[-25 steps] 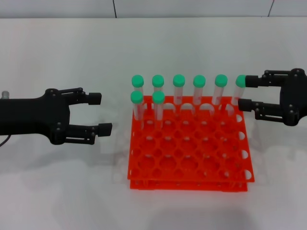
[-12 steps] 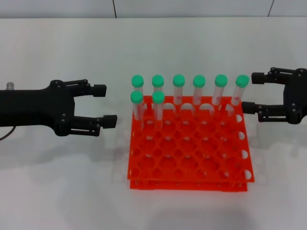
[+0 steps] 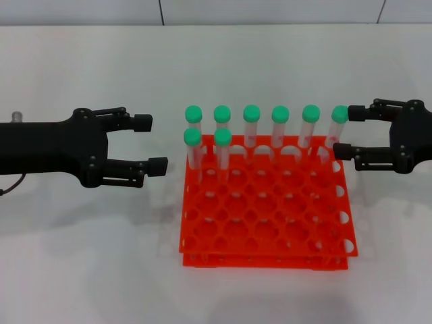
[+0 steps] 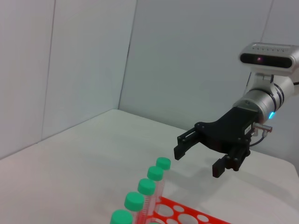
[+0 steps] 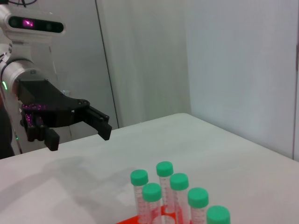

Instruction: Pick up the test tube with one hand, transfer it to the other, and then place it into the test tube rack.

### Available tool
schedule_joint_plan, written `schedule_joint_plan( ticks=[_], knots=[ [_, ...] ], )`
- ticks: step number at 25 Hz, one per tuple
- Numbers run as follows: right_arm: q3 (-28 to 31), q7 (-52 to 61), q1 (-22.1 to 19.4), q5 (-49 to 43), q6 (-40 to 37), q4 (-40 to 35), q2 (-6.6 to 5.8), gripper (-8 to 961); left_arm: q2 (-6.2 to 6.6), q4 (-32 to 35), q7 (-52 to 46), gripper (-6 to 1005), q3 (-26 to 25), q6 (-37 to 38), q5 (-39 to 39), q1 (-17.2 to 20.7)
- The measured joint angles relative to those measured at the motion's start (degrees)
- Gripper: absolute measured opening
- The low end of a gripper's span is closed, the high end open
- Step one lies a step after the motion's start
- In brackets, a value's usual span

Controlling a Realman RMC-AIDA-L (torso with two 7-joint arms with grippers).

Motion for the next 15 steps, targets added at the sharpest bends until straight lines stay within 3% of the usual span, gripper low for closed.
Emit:
schedule_joint_plan(
  ticks=[15],
  knots=[
    [-0.49, -0.1, 0.88, -0.02, -0.01, 0.0, 0.1, 778, -1.16, -0.4, 0.19, 876, 0.0, -1.14, 0.0, 0.52]
  ],
)
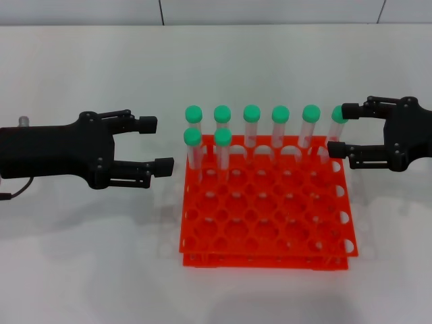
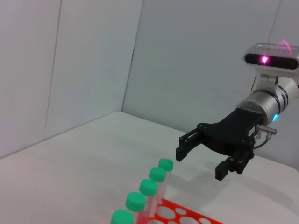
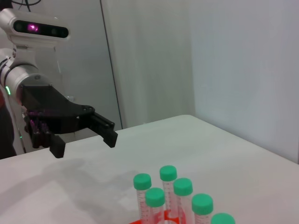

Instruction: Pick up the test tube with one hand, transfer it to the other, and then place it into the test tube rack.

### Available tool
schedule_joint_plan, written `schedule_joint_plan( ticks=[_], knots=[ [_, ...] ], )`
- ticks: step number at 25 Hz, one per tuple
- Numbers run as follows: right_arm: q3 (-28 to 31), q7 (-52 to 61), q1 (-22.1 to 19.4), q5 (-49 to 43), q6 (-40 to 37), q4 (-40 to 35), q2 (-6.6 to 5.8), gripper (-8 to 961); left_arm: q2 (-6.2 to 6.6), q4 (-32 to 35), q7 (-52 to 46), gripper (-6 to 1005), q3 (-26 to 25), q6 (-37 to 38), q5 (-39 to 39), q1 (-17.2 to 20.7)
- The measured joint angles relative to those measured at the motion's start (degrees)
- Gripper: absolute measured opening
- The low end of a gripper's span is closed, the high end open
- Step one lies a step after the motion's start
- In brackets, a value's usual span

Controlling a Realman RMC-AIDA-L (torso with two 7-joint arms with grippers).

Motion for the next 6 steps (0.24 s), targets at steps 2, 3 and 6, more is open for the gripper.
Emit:
schedule_joint_plan(
  ticks=[2, 3, 6],
  knots=[
    [0.0, 0.06, 0.01, 0.0, -0.14, -0.02, 0.0, 778, -0.05, 0.0, 0.25, 876, 0.0, 0.0, -0.15, 0.02],
    [0.0, 0.07, 0.03, 0.0, -0.16, 0.01, 0.0, 778, -0.06, 0.0, 0.37, 876, 0.0, 0.0, -0.43, 0.02],
    [0.0, 0.09, 0.04, 0.01, -0.24, 0.15, 0.0, 778, -0.04, 0.0, 0.59, 876, 0.0, 0.0, -1.39, 0.02]
  ],
)
